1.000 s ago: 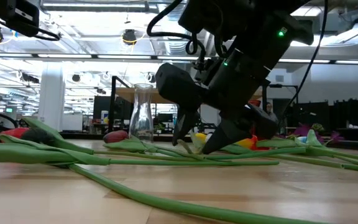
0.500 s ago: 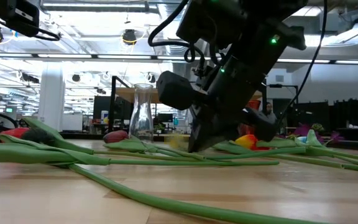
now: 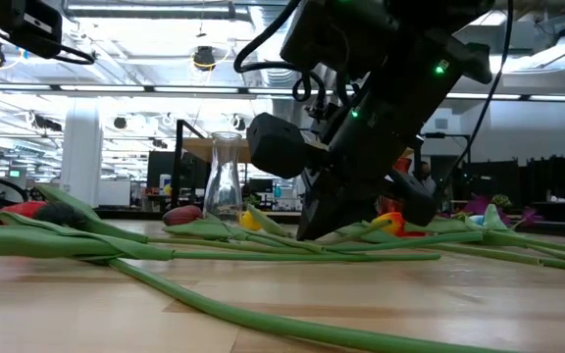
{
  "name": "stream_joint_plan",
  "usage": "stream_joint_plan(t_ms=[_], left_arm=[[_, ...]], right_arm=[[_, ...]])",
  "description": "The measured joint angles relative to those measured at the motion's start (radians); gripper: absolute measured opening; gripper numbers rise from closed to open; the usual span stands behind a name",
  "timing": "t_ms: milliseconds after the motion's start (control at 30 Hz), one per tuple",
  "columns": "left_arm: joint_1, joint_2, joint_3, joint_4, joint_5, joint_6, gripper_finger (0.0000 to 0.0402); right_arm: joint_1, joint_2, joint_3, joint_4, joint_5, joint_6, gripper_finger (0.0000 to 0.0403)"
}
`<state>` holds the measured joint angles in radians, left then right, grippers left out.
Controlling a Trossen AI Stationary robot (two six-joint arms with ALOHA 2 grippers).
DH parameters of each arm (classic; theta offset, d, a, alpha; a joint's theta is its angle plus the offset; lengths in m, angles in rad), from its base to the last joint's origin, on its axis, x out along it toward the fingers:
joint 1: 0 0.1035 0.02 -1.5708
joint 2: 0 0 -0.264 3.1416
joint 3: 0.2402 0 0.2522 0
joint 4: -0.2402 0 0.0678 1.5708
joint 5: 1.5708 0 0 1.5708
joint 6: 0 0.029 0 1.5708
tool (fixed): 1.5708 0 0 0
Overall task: Pick and place flowers into a vace then onto a shelf
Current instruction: Put the left yellow flower into the transparent vase
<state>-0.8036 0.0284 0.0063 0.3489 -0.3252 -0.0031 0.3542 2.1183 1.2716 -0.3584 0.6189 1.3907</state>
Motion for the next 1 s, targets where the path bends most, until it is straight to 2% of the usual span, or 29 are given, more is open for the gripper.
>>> stream_joint_plan(t_ms=[267,567,733,1000], left_arm=[[0.0,0.0,0.0,0.0,0.0,-0.009,0.0169],[0.0,0.0,0.0,-0.001,0.001,-0.028,0.0169],[0.0,0.0,0.0,-0.002,0.001,-0.028,0.0169],[0.0,0.0,0.0,-0.002,0.001,-0.028,0.0169]], right_arm=[[0.022,0.004,0.075,-0.037,0.012,-0.059,0.0001],[0.047,0.002,0.229,-0.255,0.102,-0.083,0.0],[0.058,-0.001,0.322,-0.371,0.114,-0.092,0.0],[0.067,-0.002,0.437,-0.397,0.091,-0.246,0.0]])
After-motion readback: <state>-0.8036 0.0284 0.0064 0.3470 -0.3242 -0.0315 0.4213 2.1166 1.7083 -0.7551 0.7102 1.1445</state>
